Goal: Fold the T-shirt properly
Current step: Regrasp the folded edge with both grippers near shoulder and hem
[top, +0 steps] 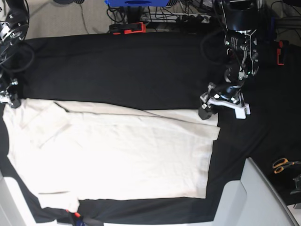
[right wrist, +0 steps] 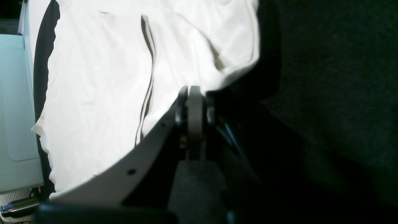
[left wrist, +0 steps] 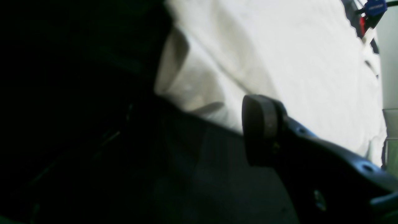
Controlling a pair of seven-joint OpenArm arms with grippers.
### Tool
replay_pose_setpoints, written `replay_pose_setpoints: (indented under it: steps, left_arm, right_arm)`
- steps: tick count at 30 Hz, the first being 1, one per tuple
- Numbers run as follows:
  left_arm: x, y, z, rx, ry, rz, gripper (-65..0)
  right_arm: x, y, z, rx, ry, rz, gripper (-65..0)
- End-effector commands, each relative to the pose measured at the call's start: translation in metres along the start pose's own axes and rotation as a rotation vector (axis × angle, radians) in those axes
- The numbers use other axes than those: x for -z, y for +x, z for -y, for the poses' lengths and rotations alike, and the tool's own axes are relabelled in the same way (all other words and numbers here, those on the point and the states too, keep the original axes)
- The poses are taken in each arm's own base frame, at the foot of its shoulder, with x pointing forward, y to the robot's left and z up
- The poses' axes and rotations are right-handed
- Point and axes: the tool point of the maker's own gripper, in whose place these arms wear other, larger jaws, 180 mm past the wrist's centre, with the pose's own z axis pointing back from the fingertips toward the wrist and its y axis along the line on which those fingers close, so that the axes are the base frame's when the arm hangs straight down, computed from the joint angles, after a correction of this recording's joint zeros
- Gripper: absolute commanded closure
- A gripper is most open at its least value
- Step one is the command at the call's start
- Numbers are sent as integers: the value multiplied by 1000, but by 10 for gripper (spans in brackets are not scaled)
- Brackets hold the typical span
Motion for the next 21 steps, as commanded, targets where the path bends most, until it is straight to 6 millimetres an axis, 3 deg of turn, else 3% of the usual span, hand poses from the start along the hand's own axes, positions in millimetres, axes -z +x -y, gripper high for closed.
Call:
replay_pose_setpoints:
  steps: [1, 13, 21]
  left_arm:
    - [1, -10, 0, 1, 12, -52, -410]
    - [13, 10, 22, -9, -29, 9, -405]
    - [16, 5, 7, -34, 6, 18, -405]
  right_arm:
    - [-2, 24, -6, -24, 19, 48, 0]
    - [-2, 23, -5, -25, 18, 46, 0]
    - [-2, 23, -5, -26, 17, 45, 0]
